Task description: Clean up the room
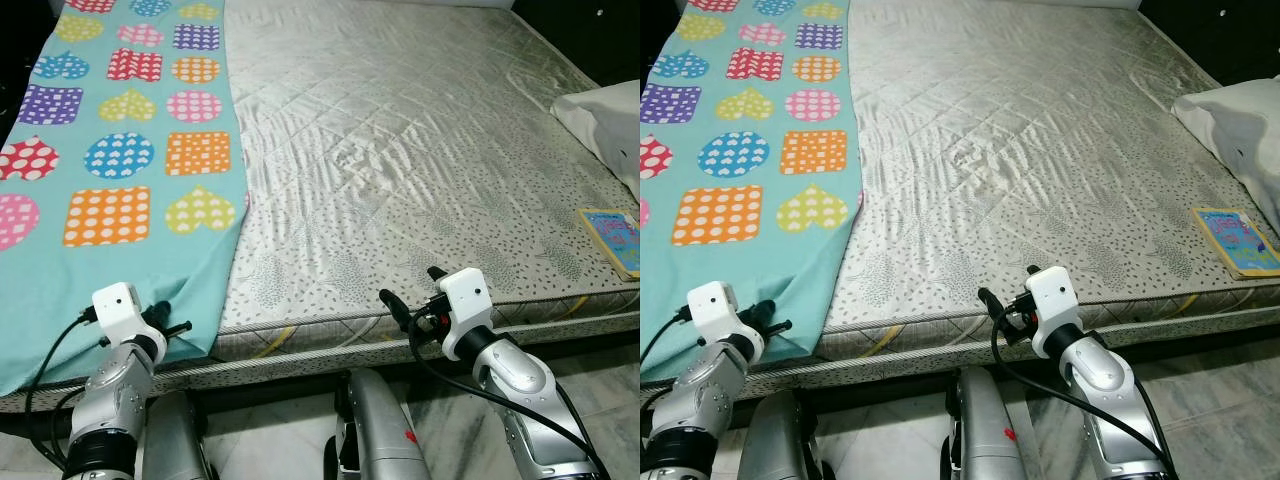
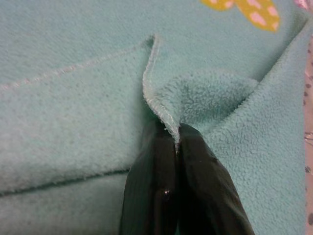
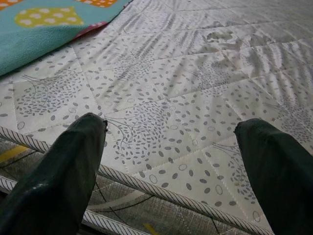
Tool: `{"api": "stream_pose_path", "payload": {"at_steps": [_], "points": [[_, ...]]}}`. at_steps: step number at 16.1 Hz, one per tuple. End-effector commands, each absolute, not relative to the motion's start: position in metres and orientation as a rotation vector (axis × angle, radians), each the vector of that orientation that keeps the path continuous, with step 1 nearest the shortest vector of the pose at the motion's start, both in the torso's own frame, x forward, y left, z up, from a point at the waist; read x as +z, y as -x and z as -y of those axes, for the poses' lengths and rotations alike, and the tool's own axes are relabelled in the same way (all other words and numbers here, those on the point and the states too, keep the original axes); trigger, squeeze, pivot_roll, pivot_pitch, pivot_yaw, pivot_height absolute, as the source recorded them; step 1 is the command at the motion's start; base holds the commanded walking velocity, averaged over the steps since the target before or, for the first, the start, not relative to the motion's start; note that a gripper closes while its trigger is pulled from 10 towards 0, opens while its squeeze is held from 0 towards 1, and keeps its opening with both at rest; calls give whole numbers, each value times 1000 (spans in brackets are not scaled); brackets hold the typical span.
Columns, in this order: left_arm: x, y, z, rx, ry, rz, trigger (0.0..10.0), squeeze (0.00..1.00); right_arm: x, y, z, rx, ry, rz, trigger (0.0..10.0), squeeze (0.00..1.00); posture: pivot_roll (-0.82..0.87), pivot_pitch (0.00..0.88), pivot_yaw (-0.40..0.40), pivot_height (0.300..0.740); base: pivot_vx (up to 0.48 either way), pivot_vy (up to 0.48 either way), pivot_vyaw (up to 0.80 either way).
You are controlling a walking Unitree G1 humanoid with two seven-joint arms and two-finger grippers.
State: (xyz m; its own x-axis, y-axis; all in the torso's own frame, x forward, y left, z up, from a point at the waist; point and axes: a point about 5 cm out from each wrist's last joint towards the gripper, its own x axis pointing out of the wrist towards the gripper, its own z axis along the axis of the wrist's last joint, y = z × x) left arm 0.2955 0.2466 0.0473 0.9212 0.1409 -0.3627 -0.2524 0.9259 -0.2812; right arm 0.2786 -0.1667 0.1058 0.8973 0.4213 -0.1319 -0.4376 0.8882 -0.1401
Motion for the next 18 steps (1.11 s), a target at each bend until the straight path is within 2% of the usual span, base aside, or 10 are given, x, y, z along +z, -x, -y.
{"api": "stream_pose_path", "payload": {"at_steps": [1,2,12,13,15,16,18], "points": [[43,-295,-246,208,310,-368,353,0,102,-278,171,428,172,-115,10000,0,-116,151,-105,556,0,0,0],[43,-294,-245,204,310,-370,0,0,102,-279,171,428,172,-116,10000,0,-114,152,-104,556,0,0,0],[53,-272,-233,112,281,-331,0,0,101,-281,169,434,163,-115,10000,0,-105,158,-107,556,0,0,0],[54,-270,-231,102,269,-328,3137,0,101,-282,169,435,161,-114,10000,0,-101,158,-110,556,0,0,0],[57,-267,-229,98,261,-320,2706,0,101,-283,167,439,158,-112,10000,0,-99,157,-110,556,0,0,0],[59,-263,-227,90,247,-315,1882,0,102,-284,166,440,157,-108,10000,0,-99,157,-110,556,0,0,0],[64,-256,-223,78,219,-308,2314,0,103,-285,167,438,156,-103,10000,0,-97,158,-109,556,0,0,0]]}}
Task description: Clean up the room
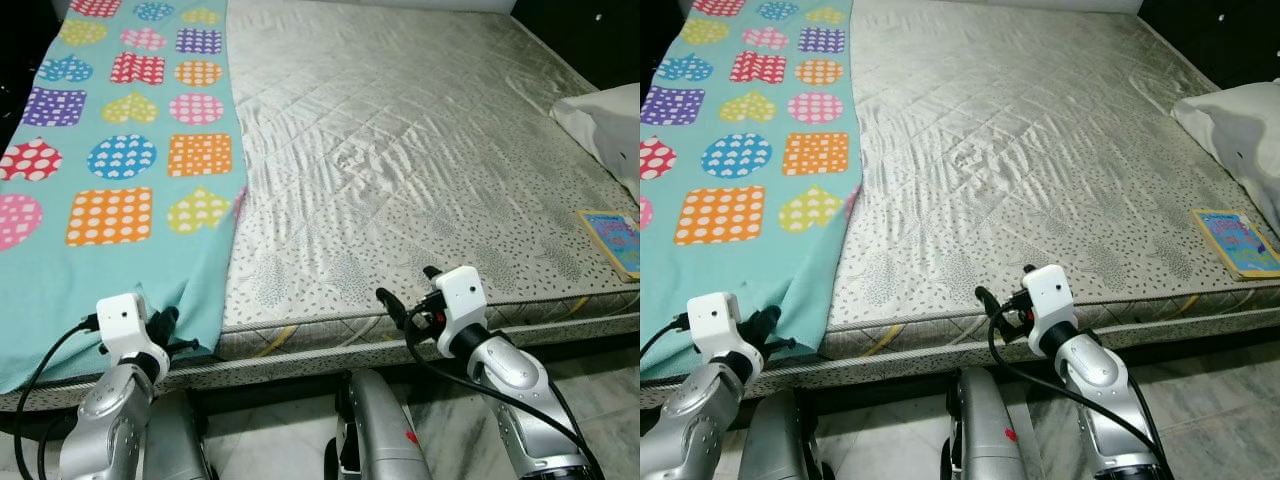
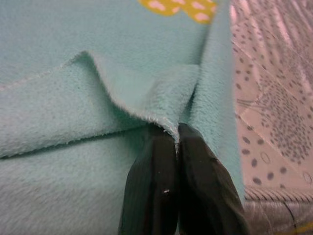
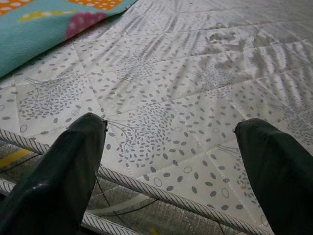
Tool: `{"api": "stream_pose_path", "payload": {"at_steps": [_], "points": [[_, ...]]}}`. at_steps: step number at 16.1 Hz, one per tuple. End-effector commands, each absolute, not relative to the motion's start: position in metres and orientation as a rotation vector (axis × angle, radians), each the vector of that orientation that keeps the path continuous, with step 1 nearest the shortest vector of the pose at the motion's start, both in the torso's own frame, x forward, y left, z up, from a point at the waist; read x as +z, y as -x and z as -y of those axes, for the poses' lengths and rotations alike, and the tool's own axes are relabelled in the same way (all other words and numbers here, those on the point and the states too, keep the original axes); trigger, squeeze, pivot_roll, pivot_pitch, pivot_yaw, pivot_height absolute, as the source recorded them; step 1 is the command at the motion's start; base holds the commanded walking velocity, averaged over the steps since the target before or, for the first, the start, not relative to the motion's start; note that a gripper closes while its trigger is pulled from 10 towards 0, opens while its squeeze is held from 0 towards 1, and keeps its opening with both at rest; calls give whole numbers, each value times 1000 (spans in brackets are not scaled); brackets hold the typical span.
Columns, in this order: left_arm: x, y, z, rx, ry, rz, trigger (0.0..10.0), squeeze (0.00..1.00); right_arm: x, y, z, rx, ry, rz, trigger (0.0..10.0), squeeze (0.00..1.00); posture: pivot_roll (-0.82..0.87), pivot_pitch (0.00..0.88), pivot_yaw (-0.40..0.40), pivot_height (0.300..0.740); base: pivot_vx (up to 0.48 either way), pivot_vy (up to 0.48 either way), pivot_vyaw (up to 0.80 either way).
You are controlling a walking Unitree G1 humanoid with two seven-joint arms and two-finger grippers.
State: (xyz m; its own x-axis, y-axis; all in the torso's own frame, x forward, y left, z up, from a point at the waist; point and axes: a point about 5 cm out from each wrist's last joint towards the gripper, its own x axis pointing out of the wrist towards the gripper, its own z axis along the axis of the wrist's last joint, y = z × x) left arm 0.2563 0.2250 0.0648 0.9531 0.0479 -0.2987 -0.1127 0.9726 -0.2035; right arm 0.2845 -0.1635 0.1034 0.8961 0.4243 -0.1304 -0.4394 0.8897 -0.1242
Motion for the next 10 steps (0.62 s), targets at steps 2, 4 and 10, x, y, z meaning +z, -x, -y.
{"api": "stream_pose_path", "payload": {"at_steps": [2,4,10], "points": [[73,-247,-215,60,157,-297,3176,0,104,-285,166,437,152,-98,10000,0,-92,158,-109,556,0,0,0],[81,-241,-210,47,112,-270,3608,0,106,-286,162,442,145,-90,10000,0,-85,155,-109,556,0,0,0],[85,-233,-205,56,27,-287,10000,0,110,-290,157,450,135,-74,10000,0,-74,150,-111,556,0,0,0]]}}
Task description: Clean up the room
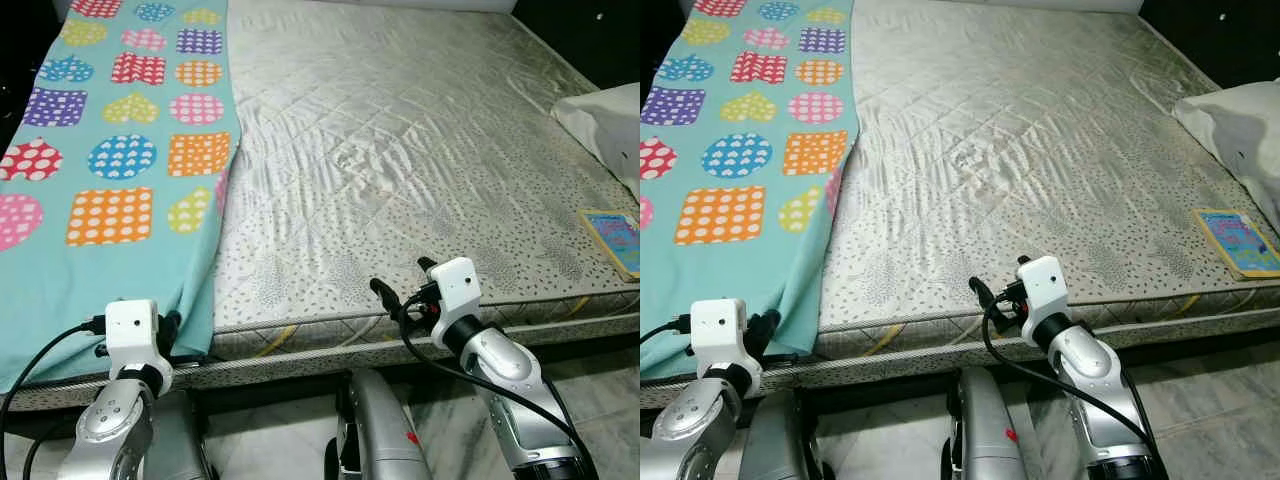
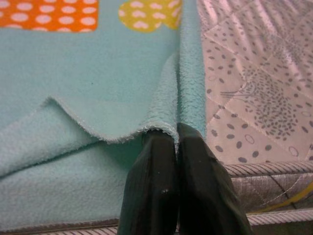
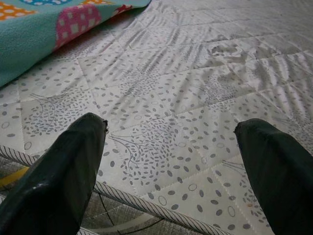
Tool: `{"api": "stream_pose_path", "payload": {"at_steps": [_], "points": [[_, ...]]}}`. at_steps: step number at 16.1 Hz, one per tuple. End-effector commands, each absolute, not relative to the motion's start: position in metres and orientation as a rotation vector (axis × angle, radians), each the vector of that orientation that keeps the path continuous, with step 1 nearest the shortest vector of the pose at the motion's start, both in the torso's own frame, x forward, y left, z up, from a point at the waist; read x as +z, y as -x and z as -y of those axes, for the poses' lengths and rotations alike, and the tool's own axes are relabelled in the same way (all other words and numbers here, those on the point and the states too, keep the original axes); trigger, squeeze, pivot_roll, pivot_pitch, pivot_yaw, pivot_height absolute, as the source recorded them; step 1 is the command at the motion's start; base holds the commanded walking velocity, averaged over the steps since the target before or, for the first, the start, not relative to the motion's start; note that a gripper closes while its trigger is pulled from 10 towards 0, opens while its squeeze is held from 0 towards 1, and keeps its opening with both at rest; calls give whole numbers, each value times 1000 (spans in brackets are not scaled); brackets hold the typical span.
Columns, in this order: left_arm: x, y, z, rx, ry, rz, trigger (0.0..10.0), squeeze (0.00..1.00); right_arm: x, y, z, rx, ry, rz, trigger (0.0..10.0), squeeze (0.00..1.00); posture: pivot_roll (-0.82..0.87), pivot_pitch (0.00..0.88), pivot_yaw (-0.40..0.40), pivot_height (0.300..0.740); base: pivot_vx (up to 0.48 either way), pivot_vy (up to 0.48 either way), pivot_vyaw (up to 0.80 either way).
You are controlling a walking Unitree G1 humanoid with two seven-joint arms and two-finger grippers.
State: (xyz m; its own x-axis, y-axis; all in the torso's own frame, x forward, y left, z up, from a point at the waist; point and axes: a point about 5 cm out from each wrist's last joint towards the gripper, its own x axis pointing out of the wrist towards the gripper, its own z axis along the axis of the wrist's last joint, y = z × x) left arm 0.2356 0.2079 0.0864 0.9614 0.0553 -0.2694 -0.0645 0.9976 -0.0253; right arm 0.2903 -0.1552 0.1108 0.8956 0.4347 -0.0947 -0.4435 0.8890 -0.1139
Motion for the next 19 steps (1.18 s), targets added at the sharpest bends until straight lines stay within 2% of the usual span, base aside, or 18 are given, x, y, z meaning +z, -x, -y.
{"api": "stream_pose_path", "payload": {"at_steps": [1,2,5,11,14,19], "points": [[88,-233,-205,52,8,-278,10000,0,111,-289,157,450,136,-72,10000,0,-75,148,-110,556,0,0,0],[90,-232,-204,51,5,-274,9686,0,111,-289,158,449,137,-71,10000,0,-72,147,-111,556,0,0,0],[92,-226,-201,48,-16,-283,10000,0,111,-290,155,447,134,-69,10000,0,-62,145,-110,556,0,0,0],[94,-239,-215,99,-13,-275,10000,0,114,-292,151,458,130,-60,10000,0,-63,141,-112,556,0,0,0],[99,-241,-208,63,-15,-270,10000,0,114,-293,149,457,130,-56,10000,0,-59,143,-112,556,0,0,0],[101,-244,-179,-23,21,-262,10000,0,114,-293,146,459,124,-55,10000,0,-58,144,-112,556,0,0,0]]}}
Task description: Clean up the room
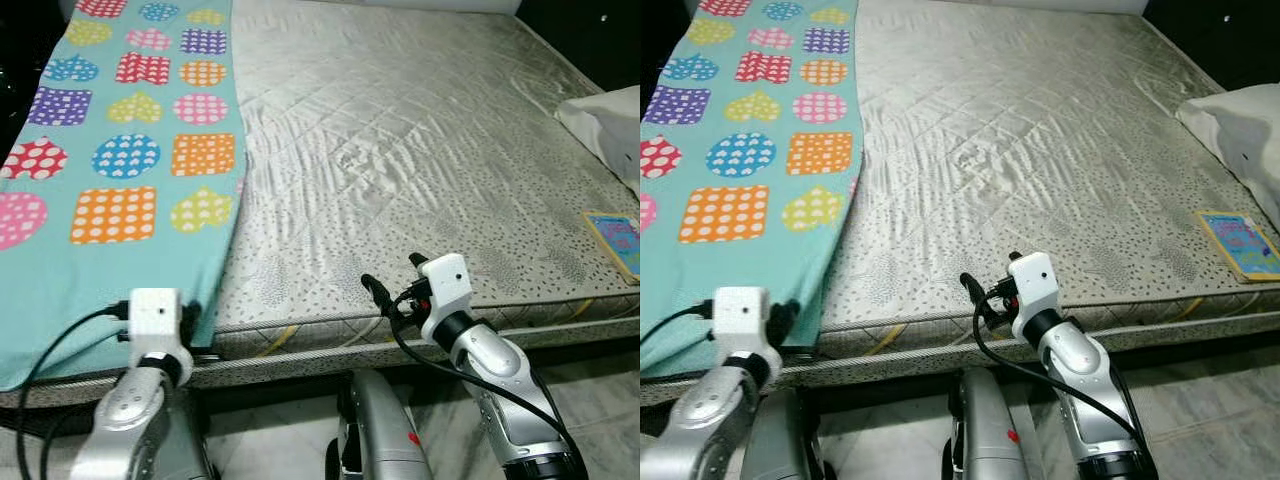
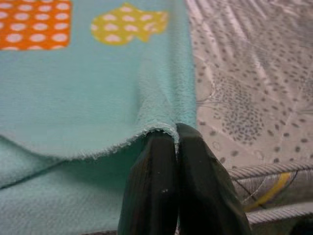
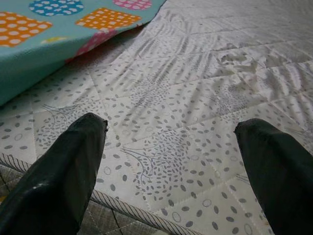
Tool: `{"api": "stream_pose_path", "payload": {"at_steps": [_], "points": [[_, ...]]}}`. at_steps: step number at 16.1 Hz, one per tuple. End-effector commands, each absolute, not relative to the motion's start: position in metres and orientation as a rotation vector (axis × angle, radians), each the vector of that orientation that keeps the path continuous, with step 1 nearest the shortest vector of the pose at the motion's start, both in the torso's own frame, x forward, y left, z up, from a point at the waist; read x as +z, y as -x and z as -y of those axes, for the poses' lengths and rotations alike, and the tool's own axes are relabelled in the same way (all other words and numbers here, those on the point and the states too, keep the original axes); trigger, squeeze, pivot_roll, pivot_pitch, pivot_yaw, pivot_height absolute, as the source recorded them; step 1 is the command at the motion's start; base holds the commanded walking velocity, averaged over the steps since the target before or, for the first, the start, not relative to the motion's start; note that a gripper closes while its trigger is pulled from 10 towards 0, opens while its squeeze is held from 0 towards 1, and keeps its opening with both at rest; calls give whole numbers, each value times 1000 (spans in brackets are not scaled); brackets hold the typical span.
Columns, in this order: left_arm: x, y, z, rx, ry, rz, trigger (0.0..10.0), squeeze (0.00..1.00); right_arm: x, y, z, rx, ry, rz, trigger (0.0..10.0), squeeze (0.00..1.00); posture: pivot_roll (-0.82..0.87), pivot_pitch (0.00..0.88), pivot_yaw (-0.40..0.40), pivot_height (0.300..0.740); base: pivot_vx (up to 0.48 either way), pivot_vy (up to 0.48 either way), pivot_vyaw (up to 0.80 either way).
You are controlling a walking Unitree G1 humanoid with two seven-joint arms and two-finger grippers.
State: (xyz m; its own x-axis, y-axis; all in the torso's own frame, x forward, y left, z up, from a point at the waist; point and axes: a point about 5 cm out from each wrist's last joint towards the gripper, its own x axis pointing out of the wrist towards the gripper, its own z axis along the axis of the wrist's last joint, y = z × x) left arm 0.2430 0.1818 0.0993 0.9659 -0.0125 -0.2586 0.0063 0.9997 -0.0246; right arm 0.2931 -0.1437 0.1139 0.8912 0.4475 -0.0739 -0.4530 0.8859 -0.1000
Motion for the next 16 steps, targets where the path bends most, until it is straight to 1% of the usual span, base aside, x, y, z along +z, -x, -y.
{"api": "stream_pose_path", "payload": {"at_steps": [1,4,7,10,13,14,15,16], "points": [[100,-245,-176,-29,28,-263,10000,0,114,-293,146,459,123,-54,10000,0,-60,142,-112,556,0,0,0],[102,-256,-156,-81,59,-254,10000,0,116,-294,147,452,124,-49,10000,0,-72,140,-108,556,0,0,0],[104,-263,-141,-122,76,-247,10000,0,116,-294,148,445,123,-47,10000,0,-79,140,-101,556,0,0,0],[103,-268,-123,-178,86,-259,10000,0,116,-293,146,445,121,-46,10000,0,-81,139,-98,556,0,0,0],[99,-269,-112,-223,106,-265,10000,0,116,-293,147,441,122,-44,10000,0,-85,139,-94,556,0,0,0],[98,-269,-111,-227,109,-266,2706,0,116,-293,148,440,122,-44,10000,0,-85,139,-94,556,0,0,0],[96,-269,-112,-223,102,-271,3569,0,116,-293,148,439,123,-45,10000,0,-86,138,-95,556,0,0,0],[95,-269,-112,-226,96,-275,5059,0,116,-293,148,439,122,-46,10000,0,-86,138,-95,556,0,0,0]]}}
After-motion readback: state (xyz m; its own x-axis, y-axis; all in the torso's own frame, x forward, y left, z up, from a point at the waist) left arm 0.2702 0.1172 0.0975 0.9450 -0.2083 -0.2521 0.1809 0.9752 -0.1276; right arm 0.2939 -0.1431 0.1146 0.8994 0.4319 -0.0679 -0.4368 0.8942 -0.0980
